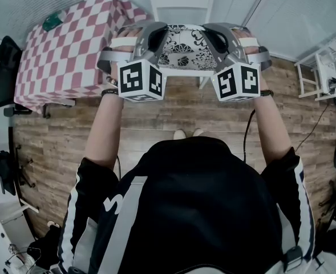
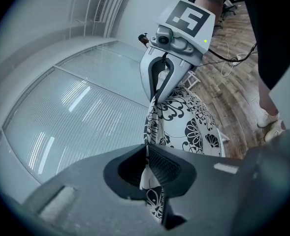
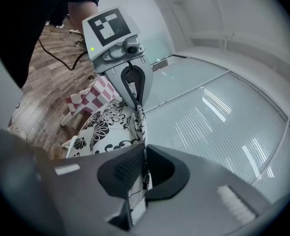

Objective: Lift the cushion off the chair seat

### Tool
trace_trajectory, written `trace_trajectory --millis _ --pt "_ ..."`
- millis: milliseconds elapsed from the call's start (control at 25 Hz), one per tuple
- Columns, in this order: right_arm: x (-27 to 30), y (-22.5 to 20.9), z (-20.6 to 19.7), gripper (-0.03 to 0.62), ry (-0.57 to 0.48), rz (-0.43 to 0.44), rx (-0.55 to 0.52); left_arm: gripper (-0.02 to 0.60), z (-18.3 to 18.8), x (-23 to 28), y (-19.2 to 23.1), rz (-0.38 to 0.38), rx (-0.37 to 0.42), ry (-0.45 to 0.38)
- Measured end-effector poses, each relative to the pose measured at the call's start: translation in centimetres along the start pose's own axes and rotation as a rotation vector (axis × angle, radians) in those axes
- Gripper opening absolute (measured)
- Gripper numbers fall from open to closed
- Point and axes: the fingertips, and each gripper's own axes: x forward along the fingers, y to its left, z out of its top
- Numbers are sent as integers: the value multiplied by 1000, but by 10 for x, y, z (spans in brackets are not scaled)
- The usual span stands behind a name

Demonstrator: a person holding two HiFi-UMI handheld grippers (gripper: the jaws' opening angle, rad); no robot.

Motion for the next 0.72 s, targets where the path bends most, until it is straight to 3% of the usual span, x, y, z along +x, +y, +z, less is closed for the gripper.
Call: trace_trajectory --millis 720 --pt "6 4 7 8 -1 -1 -3 17 -9 -3 -1 2 -17 4"
